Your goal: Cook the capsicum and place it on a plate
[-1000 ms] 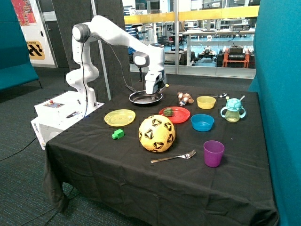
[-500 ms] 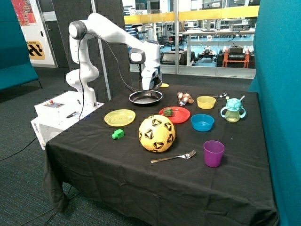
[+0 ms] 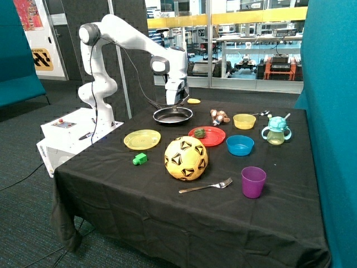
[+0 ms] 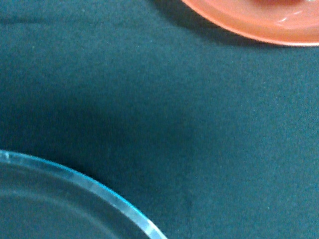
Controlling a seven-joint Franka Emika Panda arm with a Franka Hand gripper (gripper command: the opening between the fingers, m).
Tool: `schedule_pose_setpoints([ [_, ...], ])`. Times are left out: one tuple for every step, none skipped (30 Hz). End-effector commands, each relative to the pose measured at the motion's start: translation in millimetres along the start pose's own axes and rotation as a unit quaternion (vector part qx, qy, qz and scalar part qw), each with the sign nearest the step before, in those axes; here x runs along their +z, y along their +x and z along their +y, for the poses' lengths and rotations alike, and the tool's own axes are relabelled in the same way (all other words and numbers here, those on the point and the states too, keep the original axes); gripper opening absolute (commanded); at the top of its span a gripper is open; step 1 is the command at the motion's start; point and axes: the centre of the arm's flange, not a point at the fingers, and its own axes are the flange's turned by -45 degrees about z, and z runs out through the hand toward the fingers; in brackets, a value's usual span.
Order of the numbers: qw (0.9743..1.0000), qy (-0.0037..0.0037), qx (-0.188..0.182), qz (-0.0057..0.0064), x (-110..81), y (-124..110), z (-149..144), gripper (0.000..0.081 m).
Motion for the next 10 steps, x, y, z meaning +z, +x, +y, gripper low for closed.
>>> schedule_pose_setpoints([
  [1.0000,0.00107,-0.005,0.0021,-0.9,-7.2,2.9,0.0772],
  [1.0000,0.00106,-0.005,0.0021,-1.1,-7.9,4.0,0.0771],
  [1.0000,0.00106,-0.006,0.0021,-1.1,-8.5,4.8,0.0770],
  [1.0000,0.00106,-0.007,0.0021,-1.1,-9.1,5.5,0.0770],
  [1.0000,0.00106,-0.009,0.0021,-0.7,-10.0,6.3,0.0769],
  [1.0000,0.00106,-0.009,0.0021,-0.4,-10.6,6.7,0.0767],
  [0.9999,0.00105,-0.011,0.0021,-0.1,-11.1,7.0,0.0768],
  [0.9999,0.00104,-0.015,0.0021,0.6,-11.9,6.9,0.0769],
  [0.9998,0.00104,-0.019,0.0021,1.2,-12.6,6.7,0.0766],
  [0.9997,0.00103,-0.024,0.0021,1.8,-12.9,6.6,0.0769],
])
